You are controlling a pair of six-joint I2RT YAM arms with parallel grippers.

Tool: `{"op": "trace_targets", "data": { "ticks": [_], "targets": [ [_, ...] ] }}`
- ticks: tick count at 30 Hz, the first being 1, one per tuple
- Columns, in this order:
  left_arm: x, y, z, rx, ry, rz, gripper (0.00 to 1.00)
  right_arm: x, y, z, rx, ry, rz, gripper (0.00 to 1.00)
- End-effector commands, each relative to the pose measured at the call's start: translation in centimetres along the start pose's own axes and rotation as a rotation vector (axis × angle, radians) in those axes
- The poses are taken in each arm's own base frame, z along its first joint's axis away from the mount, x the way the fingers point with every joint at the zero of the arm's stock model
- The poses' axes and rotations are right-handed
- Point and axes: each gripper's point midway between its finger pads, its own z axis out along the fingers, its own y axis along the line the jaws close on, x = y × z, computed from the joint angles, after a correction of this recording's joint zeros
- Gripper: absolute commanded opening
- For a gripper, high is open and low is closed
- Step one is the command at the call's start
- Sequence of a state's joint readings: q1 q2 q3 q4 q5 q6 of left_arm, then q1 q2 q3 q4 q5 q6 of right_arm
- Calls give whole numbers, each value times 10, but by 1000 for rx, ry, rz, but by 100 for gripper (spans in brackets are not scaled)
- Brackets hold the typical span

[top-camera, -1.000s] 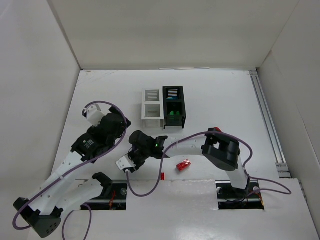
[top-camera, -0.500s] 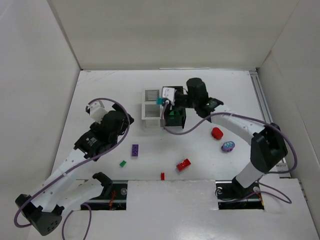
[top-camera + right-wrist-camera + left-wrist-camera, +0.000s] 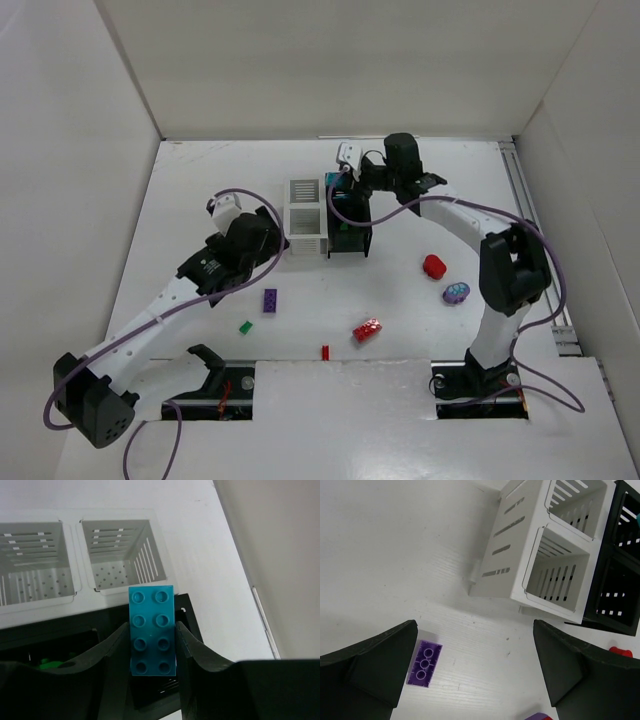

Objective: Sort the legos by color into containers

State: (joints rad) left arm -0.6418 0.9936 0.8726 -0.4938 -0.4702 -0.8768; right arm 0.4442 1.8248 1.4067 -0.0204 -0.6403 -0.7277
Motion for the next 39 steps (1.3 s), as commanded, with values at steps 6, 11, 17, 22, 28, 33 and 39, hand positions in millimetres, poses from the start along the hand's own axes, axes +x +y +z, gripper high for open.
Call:
{"op": "trace_targets", "data": {
  "ticks": [6,11,17,22,28,33,39],
  "targets": [
    [3,-11,-1,90,6,30,100,-5,-24,1,18,-31,5,45],
    [11,-6,-2,95,30,36,100,-4,-21,-1,14,-26,21,61],
    [27,2,0,90,77,54,100,-32,-23,-30,86,-30,-19,81],
    [39,3,0,99,112,70,100,-57,-20,-66,174,-29,-44,89],
    [69,19,9,36,191,86,100,-58,4,-123,312,4,51,99],
    [89,24,10,30,234,90,100,-16,18,-194,572,121,205,99],
    [109,33,13,-7,272,62,100,71,52,-277,805,438,476,99]
  ]
}}
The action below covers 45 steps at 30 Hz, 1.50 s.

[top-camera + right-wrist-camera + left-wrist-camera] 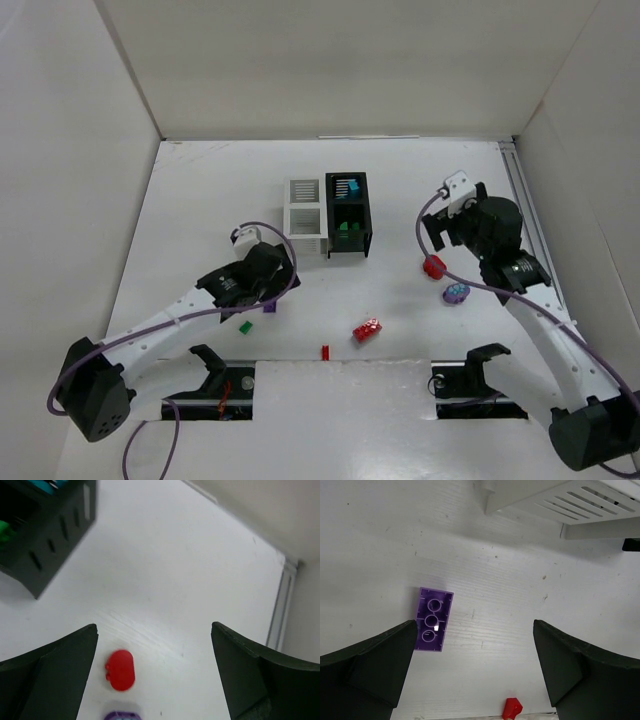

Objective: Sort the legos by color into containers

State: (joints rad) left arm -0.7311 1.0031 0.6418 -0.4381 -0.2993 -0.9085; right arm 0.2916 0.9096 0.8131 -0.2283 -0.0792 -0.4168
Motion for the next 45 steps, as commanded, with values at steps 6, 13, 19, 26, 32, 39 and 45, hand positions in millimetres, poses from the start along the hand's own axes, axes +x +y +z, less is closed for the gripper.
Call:
{"op": "trace_targets", "data": {
  "ticks": [6,13,19,26,32,39,45],
  "targets": [
    [17,21,12,-92,24,-74,100,92,-21,-23,115,280,175,99],
    [25,18,27,-84,45,-32,95,102,-19,-15,71,306,181,99],
    [33,26,39,-144,72,3,75,103,-21,-15,79,308,185,99],
    [37,25,39,-160,85,31,42,104,-25,-19,95,315,187,99],
    [17,-1,29,-87,37,37,22,108,-26,-21,110,331,186,99],
    [-51,-55,-9,60,-134,58,20,107,-30,-25,130,329,188,99],
    [-107,-100,-32,142,-288,129,20,110,-35,-27,156,339,201,99]
  ]
}}
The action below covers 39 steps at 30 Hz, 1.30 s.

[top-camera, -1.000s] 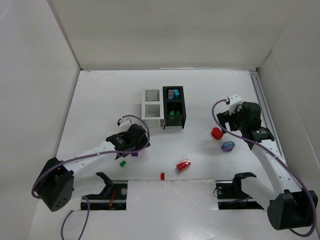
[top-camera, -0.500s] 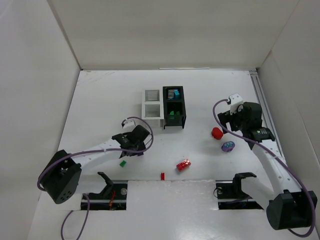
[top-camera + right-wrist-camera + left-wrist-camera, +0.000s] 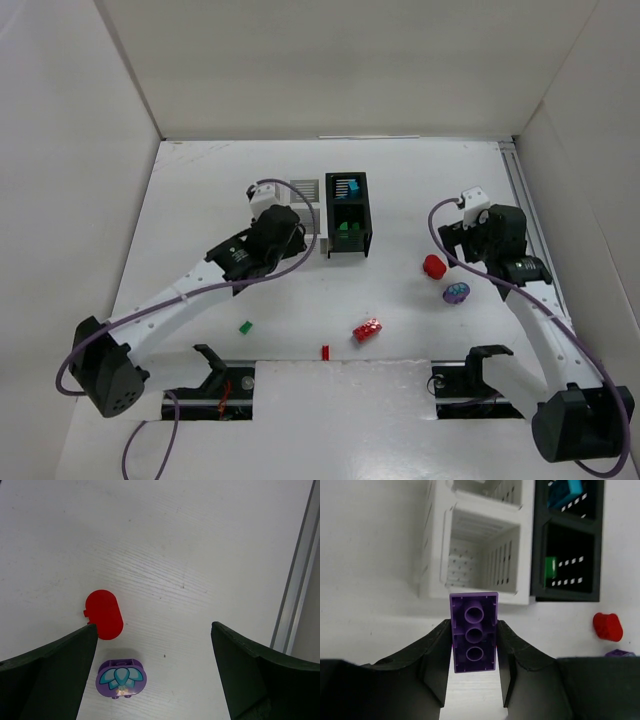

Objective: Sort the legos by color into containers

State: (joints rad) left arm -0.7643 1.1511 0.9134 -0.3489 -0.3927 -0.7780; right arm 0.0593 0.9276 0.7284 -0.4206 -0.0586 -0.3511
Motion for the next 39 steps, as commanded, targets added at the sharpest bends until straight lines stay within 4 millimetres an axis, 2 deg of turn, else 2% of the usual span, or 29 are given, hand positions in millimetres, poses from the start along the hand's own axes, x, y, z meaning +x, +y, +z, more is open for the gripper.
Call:
{"op": "trace_targets", "data": {
  "ticks": [1,3,4,5,7,8,14,16,19,23,25,28,34,35,36,37,39],
  "targets": [
    [-39,-20,4,4,-112,80,20,-2,-8,-3,37,-4,19,99],
    [-50,-24,16,-33,-124,88,20,0,-7,-3,34,4,42,99],
    [-59,-25,15,-33,-140,83,20,1,-9,-3,42,6,48,99],
    [-57,-24,28,-52,-124,85,20,4,-8,-4,38,16,61,99],
    [-66,-25,37,-68,-133,81,20,10,-6,-3,32,35,62,99],
    [-61,-24,46,-81,-120,102,20,14,-4,-2,30,44,62,99],
    [-78,-21,61,-98,-156,72,20,23,-2,-2,16,79,80,99],
    [-73,-27,65,-63,-140,78,20,25,-1,-3,13,90,80,99],
    [-63,-26,68,-50,-108,86,25,32,-3,-5,35,109,89,99],
    [-57,-26,66,-29,-91,95,33,33,-4,-8,43,113,89,99],
    [-55,-26,61,-7,-88,91,46,33,-3,-7,44,113,98,99],
    [-55,-27,59,9,-91,97,56,38,-3,-9,47,133,107,99],
    [-60,-31,48,44,-100,97,68,36,-2,-10,41,122,107,99],
    [-55,-30,48,50,-85,101,70,36,-2,-10,41,122,97,99],
    [-59,-34,41,74,-95,93,73,34,1,-10,20,116,87,99],
    [-58,-32,39,74,-95,93,80,31,1,-9,14,103,75,99],
    [-60,-33,32,94,-103,87,89,31,0,-9,13,103,62,99]
  ]
}}
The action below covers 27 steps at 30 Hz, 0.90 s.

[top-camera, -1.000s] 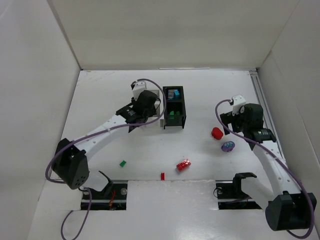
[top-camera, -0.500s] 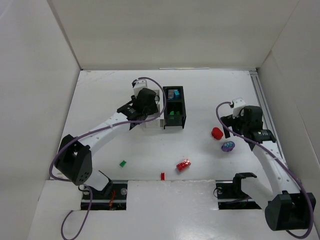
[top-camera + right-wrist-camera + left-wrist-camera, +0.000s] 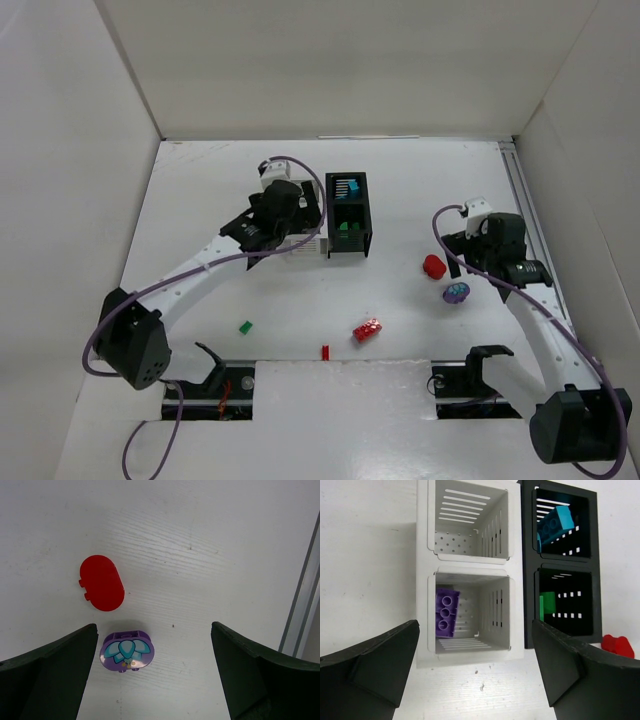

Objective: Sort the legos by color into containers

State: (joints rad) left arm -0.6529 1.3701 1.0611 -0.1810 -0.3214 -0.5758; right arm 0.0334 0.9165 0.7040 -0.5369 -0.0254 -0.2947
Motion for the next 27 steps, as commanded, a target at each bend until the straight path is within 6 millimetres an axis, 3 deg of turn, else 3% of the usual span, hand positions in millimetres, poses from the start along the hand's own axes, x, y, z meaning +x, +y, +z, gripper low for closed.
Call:
{"op": "trace_targets", "data": {
  "ticks": [1,2,6,7,9,13,18,20,24,27],
  "targets": [
    [-11,-3,-20,53,-38,-18,93,-8,-2,-3,0,-36,-16,99],
    [-14,-4,-23,59,-46,-22,99,-4,-1,-1,-3,-27,-24,99],
    [-6,5,-30,54,-37,-46,99,4,-7,-9,65,-15,88,99],
    [8,11,-27,43,-3,-42,99,8,-7,-11,79,-9,119,99],
    [11,12,-33,54,-2,-60,99,18,-5,-11,102,-3,200,99],
    [36,23,-40,50,44,-57,99,25,-2,-7,92,1,256,99],
    [66,41,-46,31,95,-50,99,49,21,11,-21,143,262,99],
    [71,42,-48,41,101,-62,99,76,35,20,-54,242,322,99],
    [80,42,-46,79,99,-72,99,89,57,36,-124,254,434,99],
    [81,38,-48,109,102,-65,99,91,57,39,-100,252,494,98]
  ]
}}
